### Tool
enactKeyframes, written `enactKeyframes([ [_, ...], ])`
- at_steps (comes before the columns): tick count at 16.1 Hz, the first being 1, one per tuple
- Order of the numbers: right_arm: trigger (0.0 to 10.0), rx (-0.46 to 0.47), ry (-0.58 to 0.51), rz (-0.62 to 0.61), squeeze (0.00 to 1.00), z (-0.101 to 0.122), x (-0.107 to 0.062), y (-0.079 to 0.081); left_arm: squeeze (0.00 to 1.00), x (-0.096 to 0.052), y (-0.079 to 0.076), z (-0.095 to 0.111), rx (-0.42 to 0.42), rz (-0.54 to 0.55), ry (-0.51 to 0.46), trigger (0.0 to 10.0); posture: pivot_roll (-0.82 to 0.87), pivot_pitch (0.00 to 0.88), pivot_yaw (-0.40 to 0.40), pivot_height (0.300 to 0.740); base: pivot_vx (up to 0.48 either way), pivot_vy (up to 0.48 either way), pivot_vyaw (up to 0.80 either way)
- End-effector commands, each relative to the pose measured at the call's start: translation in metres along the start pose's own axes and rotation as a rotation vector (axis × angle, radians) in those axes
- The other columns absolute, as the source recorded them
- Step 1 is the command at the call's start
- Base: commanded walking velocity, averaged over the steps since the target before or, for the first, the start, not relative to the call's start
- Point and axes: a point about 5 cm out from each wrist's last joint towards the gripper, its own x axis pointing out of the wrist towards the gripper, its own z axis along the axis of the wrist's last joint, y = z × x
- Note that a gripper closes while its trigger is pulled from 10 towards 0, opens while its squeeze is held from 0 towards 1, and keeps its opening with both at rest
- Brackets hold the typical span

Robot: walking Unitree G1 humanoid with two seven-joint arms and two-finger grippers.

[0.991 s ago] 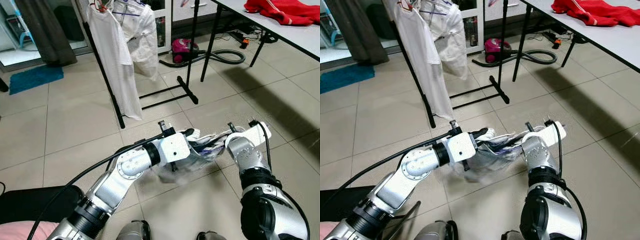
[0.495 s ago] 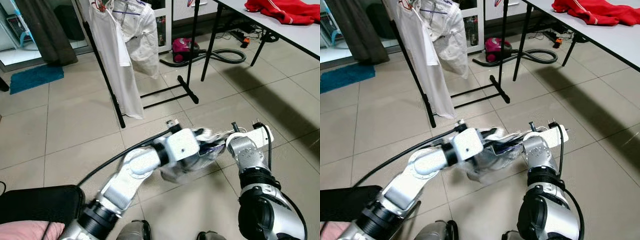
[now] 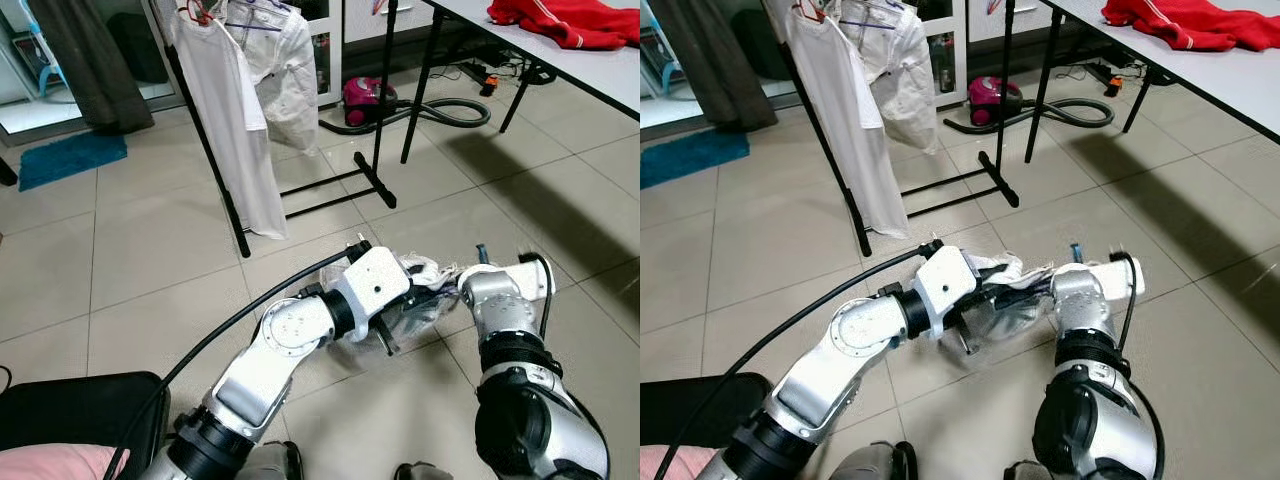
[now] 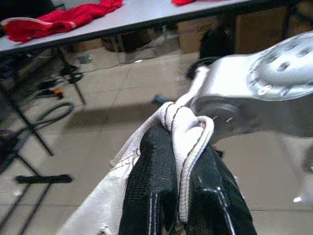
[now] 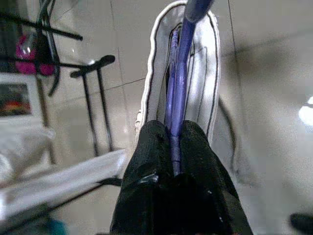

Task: Hang hanger

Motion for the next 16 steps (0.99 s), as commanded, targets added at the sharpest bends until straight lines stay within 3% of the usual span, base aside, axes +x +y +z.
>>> enactKeyframes([
  [1, 10.0, 0.080, -0.018, 0.045, 0.00, 0.007, -0.003, 0.010, 0.00, -0.002, 0.014, 0.012, 0.087, 0.059, -0.034, 0.0, 0.11, 0.064, 0.080, 0.740, 0.000, 0.000, 0.00],
  [3, 10.0, 0.125, 0.024, 0.136, 0.00, 0.007, -0.007, 0.021, 0.00, -0.007, 0.030, 0.005, 0.123, 0.144, 0.013, 0.0, 0.11, 0.065, 0.080, 0.740, 0.000, 0.000, 0.00],
  [5, 10.0, 0.126, 0.038, 0.175, 0.00, 0.007, -0.009, 0.024, 0.00, -0.009, 0.034, 0.004, 0.124, 0.159, 0.025, 0.0, 0.11, 0.067, 0.080, 0.740, 0.000, 0.000, 0.00],
  [8, 10.0, 0.123, 0.034, 0.205, 0.00, 0.006, -0.010, 0.024, 0.00, -0.010, 0.034, 0.008, 0.062, 0.156, 0.000, 0.0, 0.11, 0.067, 0.079, 0.740, 0.000, 0.000, 0.00],
  [11, 10.0, -0.062, 0.024, 0.185, 0.00, -0.009, -0.008, 0.016, 0.00, -0.001, 0.028, 0.030, -0.104, 0.152, -0.105, 0.0, 0.11, 0.067, 0.078, 0.740, 0.000, 0.000, 0.00],
  [12, 10.0, -0.156, 0.027, 0.160, 0.00, -0.019, -0.007, 0.006, 0.00, 0.004, 0.028, 0.048, -0.223, 0.154, -0.184, 0.4, 0.11, 0.066, 0.074, 0.740, 0.000, 0.000, 0.00],
  [14, 10.0, -0.249, 0.021, 0.145, 0.00, -0.025, -0.006, -0.002, 0.00, 0.008, 0.036, 0.066, -0.348, 0.170, -0.259, 0.8, 0.11, 0.066, 0.074, 0.740, 0.000, 0.000, 0.00],
  [15, 10.0, -0.337, 0.016, 0.154, 0.00, -0.027, -0.007, -0.004, 0.00, 0.009, 0.046, 0.074, -0.437, 0.210, -0.300, 0.2, 0.11, 0.065, 0.077, 0.740, 0.000, 0.000, 0.00],
  [16, 10.0, -0.376, 0.017, 0.159, 0.00, -0.028, -0.007, -0.005, 0.00, 0.010, 0.050, 0.077, -0.471, 0.228, -0.316, 0.0, 0.11, 0.065, 0.079, 0.740, 0.000, 0.000, 0.00],
])
